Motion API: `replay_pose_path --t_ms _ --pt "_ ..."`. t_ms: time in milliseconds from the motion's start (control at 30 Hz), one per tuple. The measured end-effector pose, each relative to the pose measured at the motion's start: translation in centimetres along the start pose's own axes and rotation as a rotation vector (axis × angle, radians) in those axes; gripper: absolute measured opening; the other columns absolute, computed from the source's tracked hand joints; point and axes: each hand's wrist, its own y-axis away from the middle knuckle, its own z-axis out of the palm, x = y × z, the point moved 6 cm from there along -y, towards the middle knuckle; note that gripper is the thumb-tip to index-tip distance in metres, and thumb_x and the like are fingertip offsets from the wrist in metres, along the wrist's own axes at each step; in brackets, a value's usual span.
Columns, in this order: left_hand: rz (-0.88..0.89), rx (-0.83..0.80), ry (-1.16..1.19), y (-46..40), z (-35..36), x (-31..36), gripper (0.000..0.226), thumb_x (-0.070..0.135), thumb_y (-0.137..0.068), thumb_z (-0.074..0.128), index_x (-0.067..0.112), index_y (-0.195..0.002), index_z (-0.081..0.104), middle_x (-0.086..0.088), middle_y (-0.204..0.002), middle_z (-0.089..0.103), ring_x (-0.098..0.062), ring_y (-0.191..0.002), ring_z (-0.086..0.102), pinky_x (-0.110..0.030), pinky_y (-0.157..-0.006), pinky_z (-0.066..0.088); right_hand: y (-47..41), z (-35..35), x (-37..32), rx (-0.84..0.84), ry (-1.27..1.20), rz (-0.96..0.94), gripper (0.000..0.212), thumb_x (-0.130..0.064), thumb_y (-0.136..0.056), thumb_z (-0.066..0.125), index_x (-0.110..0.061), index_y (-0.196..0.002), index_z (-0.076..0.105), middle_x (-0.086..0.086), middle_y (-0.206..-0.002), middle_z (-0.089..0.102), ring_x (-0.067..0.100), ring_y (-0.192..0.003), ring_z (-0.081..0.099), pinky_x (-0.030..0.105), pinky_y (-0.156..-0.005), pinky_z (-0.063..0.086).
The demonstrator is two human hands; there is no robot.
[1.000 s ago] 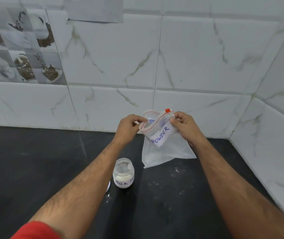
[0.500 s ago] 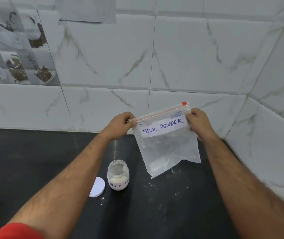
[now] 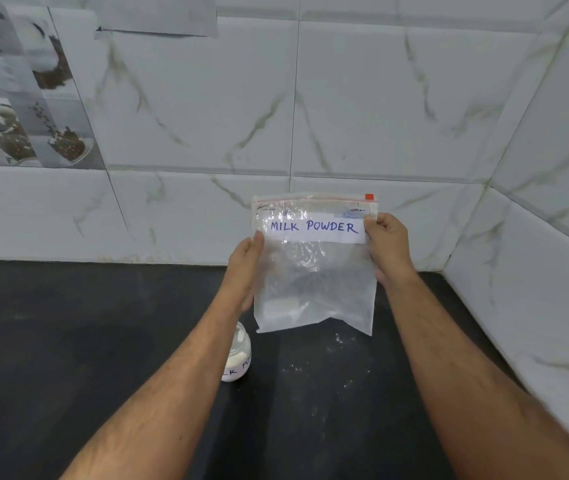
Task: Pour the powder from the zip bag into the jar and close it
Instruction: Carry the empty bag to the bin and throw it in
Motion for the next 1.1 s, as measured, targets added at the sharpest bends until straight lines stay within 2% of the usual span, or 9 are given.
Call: replay_pose_path --t_ms 100,167,267,367,467,567,700,833,1100 --pt "0.027 0.054 -0.169 0.2 0.2 -1.2 0.028 0.038 -0.091 0.066 0.011 -0.099 0.071 -0.015 -0.101 0.075 -0.032 -0.093 0.072 -0.049 -0.088 0.058 -0.4 -0.4 -0.1 0.000 -0.026 0.020 0.012 -0.018 -0.097 0.054 -0.018 -0.091 0.064 0.007 -0.091 0.075 0.024 -0.084 0.070 0.052 -0.084 0.058" --pt "0.048 0.083 -0.166 0.1 0.5 -1.1 0.015 0.024 -0.094 0.065 0.010 -0.093 0.071 -0.010 -0.089 0.076 -0.024 -0.080 0.071 -0.036 -0.072 0.060 -0.4 -0.5 0.3 -0.090 -0.089 0.041 0.012 -0.023 -0.095 0.060 -0.013 -0.099 0.066 0.013 -0.101 0.075 0.029 -0.090 0.071 0.053 -0.085 0.057" --pt "0.056 0.117 -0.108 0.1 0.5 -0.6 0.011 0.018 -0.095 0.065 0.008 -0.090 0.069 -0.006 -0.082 0.072 -0.016 -0.070 0.069 -0.027 -0.063 0.058 0.0 -0.5 1.7 -0.317 -0.293 0.091 0.049 -0.031 -0.091 0.066 0.002 -0.126 0.058 0.022 -0.121 0.069 0.034 -0.104 0.069 0.045 -0.085 0.059" --pt "0.058 0.124 -0.089 -0.1 0.0 -0.6 0.012 0.019 -0.094 0.066 0.011 -0.086 0.069 -0.005 -0.080 0.073 -0.015 -0.068 0.070 -0.028 -0.063 0.057 1.2 -0.6 3.5 -0.451 -0.197 0.155 0.031 -0.019 -0.090 0.068 -0.008 -0.119 0.064 0.014 -0.111 0.073 0.024 -0.090 0.073 0.040 -0.074 0.061" --pt "0.024 0.081 -0.119 -0.3 -0.2 -0.9 0.010 0.020 -0.094 0.066 0.011 -0.091 0.070 -0.007 -0.086 0.074 -0.020 -0.075 0.070 -0.033 -0.070 0.058 1.5 -1.0 4.1 -0.408 -0.039 0.138 0.017 -0.004 -0.090 0.066 -0.018 -0.101 0.070 0.001 -0.088 0.077 0.019 -0.076 0.071 0.032 -0.062 0.059" --pt "-0.008 0.032 -0.170 -0.4 -0.4 -0.7 0.006 0.012 -0.093 0.066 0.011 -0.097 0.069 -0.008 -0.090 0.075 -0.025 -0.080 0.071 -0.038 -0.076 0.059 1.1 -1.2 3.6 -0.378 -0.035 0.112 0.005 -0.010 -0.093 0.065 -0.012 -0.094 0.070 0.008 -0.088 0.073 0.023 -0.077 0.069 0.037 -0.071 0.057" --pt "-0.030 -0.012 -0.218 -0.5 -0.7 -0.6 0.012 0.007 -0.092 0.065 0.011 -0.104 0.068 -0.010 -0.097 0.075 -0.025 -0.085 0.072 -0.045 -0.085 0.059 1.0 -1.2 3.7 -0.360 -0.004 0.160 0.017 -0.027 -0.095 0.066 -0.011 -0.091 0.069 0.008 -0.086 0.071 0.023 -0.077 0.066 0.036 -0.070 0.053" --pt "-0.020 -0.032 -0.261 -0.5 -1.2 -0.9 0.022 0.004 -0.090 0.067 0.006 -0.111 0.065 -0.013 -0.105 0.073 -0.026 -0.088 0.071 -0.048 -0.089 0.058 0.9 -1.3 4.0 -0.296 -0.017 0.160 0.016 -0.011 -0.092 0.065 -0.002 -0.103 0.072 0.015 -0.097 0.074 0.029 -0.087 0.068 0.040 -0.078 0.055" --pt "-0.077 0.001 -0.199 -0.7 -1.3 -1.4 0.034 0.000 -0.088 0.067 0.015 -0.119 0.063 -0.010 -0.105 0.073 -0.027 -0.091 0.072 -0.043 -0.085 0.059 1.3 -1.2 3.5 -0.207 -0.068 0.122 0.024 0.004 -0.088 0.060 -0.013 -0.091 0.076 0.008 -0.091 0.078 0.026 -0.081 0.074 0.042 -0.081 0.060"
